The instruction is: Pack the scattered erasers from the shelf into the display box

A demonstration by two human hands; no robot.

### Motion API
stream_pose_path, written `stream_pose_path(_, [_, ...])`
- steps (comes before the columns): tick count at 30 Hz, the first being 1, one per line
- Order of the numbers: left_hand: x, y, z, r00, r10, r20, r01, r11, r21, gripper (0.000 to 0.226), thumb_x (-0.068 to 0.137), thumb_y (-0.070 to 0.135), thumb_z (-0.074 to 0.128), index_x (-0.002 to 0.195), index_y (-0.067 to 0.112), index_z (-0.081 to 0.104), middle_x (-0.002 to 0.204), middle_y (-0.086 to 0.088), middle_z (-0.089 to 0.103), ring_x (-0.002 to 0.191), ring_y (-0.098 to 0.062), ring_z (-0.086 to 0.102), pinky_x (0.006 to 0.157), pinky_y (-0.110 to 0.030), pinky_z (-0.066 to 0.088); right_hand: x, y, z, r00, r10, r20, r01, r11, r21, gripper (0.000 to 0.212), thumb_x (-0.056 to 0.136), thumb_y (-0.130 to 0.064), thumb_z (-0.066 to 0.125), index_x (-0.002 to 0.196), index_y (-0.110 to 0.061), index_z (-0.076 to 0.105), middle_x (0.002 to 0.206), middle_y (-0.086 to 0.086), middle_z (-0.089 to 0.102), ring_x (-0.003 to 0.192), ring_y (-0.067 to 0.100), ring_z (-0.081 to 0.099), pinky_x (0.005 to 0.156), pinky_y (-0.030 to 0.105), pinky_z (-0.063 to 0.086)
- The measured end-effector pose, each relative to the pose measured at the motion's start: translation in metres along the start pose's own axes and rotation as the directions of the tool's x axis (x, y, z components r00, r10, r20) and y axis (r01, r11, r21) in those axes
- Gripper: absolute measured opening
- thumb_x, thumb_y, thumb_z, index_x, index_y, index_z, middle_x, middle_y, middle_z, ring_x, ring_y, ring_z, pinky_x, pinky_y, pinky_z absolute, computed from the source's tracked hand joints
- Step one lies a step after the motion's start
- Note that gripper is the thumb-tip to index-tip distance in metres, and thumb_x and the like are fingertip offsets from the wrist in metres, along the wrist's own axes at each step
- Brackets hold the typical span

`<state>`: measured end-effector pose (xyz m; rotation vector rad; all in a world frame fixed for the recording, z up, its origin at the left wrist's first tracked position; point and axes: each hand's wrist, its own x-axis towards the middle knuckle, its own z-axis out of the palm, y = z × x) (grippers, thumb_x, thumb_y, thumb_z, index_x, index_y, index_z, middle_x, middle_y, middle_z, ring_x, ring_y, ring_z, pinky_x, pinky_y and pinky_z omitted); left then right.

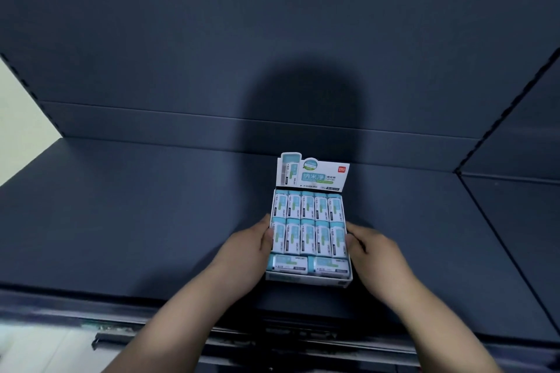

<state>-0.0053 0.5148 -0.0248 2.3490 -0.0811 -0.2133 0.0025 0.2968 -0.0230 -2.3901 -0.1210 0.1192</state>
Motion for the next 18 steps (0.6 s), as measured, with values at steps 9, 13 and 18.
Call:
stream_pose_path(9, [-0.005,0.001,0.002,0.996,0.049,-0.069,-0.051,0.998,-0.025,0.039,0.103,0.026,0.027,0.140,0.027,0.039,0.131,0.002,0.057,0.117,-0.017,0.054,0.091,-0.019,0.038,-0.006,-0.001,0.010,0.997,0.019,-0.079,-0.020,1.000,-0.007,0.032,0.097,-0.015,0.039,0.115,-0.025,0.063,0.107,0.010,0.065,0.093,0.021,0.059,0.065,0.011,0.033])
stream_pose_path(13, [-0.009,-0.001,-0.002,0.996,0.080,-0.040,-0.082,0.995,-0.059,0.039,0.102,0.028,0.028,0.141,0.027,0.038,0.131,0.004,0.056,0.115,-0.012,0.053,0.080,-0.008,0.032,-0.012,-0.011,0.013,0.990,0.027,-0.136,-0.027,1.000,0.000,0.033,0.097,-0.013,0.038,0.116,-0.024,0.064,0.110,0.009,0.065,0.094,0.019,0.054,0.067,0.009,0.031])
stream_pose_path(18, [-0.013,-0.012,-0.011,0.988,0.152,0.005,-0.152,0.988,0.004,0.037,0.101,0.027,0.033,0.137,0.026,0.045,0.122,0.002,0.059,0.109,-0.010,0.051,0.082,-0.010,0.031,-0.020,-0.016,0.008,0.986,0.059,-0.158,-0.061,0.998,-0.010,0.032,0.098,-0.016,0.041,0.121,-0.024,0.061,0.106,0.008,0.062,0.111,0.023,0.052,0.076,0.011,0.028])
